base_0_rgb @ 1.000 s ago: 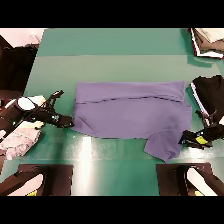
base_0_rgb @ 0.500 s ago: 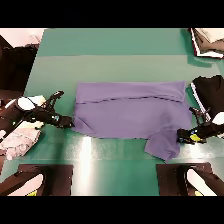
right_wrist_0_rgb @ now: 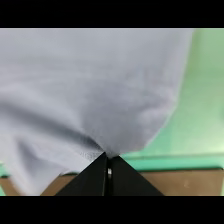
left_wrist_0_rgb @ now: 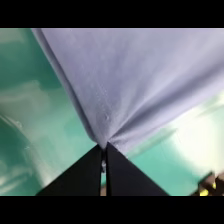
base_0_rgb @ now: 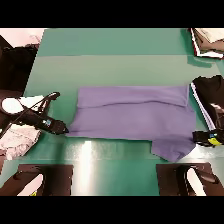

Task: Fold the shirts.

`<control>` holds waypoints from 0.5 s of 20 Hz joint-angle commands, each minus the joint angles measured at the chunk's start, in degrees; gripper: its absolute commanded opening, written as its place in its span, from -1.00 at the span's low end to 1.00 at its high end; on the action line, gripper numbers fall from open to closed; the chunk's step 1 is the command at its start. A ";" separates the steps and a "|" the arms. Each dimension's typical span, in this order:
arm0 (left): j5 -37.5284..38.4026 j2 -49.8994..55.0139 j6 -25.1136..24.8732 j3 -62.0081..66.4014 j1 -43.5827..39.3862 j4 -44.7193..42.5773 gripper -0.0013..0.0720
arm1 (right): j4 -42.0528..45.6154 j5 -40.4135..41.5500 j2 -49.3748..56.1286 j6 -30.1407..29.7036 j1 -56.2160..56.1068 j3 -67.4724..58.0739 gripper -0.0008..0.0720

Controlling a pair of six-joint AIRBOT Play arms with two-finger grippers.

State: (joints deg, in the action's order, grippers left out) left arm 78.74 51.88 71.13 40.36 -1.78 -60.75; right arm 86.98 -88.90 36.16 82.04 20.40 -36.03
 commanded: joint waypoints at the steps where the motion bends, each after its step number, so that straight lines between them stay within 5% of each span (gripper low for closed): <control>1: 4.31 -4.17 2.36 0.44 0.00 0.02 -0.89 | 0.87 -1.95 -2.86 -1.07 -1.16 -3.89 -0.93; 10: -16.31 2.69 5.40 7.23 0.00 0.04 -0.89 | 1.29 7.45 19.80 -1.05 -13.55 -19.91 -0.93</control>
State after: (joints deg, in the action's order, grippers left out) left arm 68.49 51.13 75.90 44.29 -1.78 -60.77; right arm 88.18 -84.64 48.66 81.01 9.41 -50.30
